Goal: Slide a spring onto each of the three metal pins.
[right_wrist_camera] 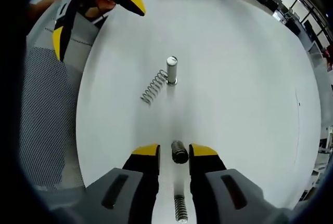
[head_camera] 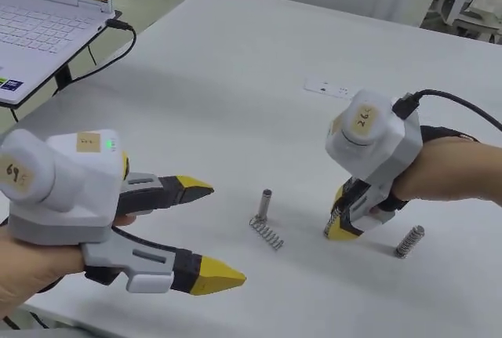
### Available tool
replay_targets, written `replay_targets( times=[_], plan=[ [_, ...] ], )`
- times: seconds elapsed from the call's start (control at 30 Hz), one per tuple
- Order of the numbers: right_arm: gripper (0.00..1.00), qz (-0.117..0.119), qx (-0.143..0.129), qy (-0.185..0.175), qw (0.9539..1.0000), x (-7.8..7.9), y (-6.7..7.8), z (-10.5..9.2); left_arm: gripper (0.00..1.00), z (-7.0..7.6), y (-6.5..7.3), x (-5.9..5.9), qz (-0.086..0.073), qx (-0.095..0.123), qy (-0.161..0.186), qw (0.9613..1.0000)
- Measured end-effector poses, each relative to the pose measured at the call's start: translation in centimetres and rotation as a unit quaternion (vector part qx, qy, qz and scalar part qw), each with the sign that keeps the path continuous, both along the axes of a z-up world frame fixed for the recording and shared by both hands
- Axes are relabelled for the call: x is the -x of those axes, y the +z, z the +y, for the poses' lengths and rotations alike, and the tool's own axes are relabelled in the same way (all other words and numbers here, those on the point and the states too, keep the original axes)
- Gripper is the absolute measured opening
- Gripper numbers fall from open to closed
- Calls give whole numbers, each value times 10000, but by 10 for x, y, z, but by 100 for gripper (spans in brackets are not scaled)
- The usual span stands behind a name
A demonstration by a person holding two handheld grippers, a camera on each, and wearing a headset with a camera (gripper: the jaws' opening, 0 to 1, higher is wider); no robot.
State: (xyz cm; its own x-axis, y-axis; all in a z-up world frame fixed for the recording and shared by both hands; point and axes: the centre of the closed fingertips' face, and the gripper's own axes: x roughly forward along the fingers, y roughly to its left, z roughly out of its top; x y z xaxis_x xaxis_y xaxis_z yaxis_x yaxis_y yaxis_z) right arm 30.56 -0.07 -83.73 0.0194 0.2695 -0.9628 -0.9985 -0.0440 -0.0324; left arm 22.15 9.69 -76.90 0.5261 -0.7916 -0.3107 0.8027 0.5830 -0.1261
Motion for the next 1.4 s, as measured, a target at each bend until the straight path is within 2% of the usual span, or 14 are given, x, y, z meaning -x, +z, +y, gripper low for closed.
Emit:
replay_targets(
  times=[0.43, 1.0, 1.4],
  plan=[
    [23, -73, -217, 137, 9996, 7, 14, 25, 70, 0, 1, 1, -34, -12, -30, 10000],
    [21, -79, -257, 212, 9994, 24, 11, 54, 69, 4, 5, 3, -87, -20, 24, 10000],
    [18, -54, -266, -204, 9994, 27, 5, 65, 68, 5, 5, 4, -112, -26, 62, 9999]
  ],
)
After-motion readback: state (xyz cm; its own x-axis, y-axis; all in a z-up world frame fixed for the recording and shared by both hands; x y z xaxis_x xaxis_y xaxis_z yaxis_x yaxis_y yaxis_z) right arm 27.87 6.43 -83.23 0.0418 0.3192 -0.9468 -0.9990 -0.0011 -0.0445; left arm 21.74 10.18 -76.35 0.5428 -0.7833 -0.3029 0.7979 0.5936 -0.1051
